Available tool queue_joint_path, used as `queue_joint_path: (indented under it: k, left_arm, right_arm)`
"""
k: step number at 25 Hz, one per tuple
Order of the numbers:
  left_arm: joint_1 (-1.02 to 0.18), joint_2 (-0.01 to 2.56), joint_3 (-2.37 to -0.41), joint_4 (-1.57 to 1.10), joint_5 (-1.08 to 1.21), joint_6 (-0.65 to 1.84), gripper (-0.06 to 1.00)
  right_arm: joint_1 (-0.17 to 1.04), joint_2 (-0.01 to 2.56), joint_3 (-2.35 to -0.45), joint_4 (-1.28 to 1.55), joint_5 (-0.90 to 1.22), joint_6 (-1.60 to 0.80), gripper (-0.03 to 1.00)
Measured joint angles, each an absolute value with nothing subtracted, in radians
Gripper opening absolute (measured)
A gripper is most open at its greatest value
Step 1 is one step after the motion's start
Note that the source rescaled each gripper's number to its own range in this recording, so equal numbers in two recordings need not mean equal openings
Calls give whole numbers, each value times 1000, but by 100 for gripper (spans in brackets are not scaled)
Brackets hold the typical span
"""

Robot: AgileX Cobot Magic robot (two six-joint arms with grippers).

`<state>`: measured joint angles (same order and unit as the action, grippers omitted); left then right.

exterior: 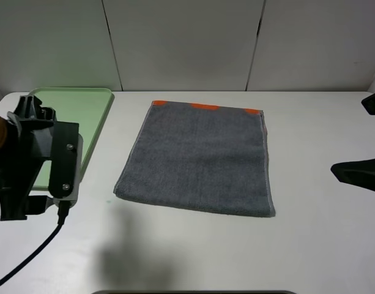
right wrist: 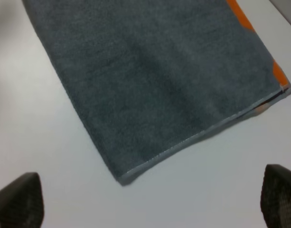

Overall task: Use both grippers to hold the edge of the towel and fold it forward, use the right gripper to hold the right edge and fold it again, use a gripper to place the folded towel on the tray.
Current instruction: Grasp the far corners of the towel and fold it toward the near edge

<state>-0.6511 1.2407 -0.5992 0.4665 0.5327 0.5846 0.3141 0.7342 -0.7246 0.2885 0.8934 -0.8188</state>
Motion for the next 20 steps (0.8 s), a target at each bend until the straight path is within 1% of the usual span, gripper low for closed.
queue_joint_path:
  k: [9,20]
  left_arm:
    - [-651,1427,-600,565,351,592,99]
    - [-651,1589,-600,587,172,592,98]
  right_arm:
    - [314,734,-725,290,894,-819,100]
    - [314,734,-725,290,894,-819,100]
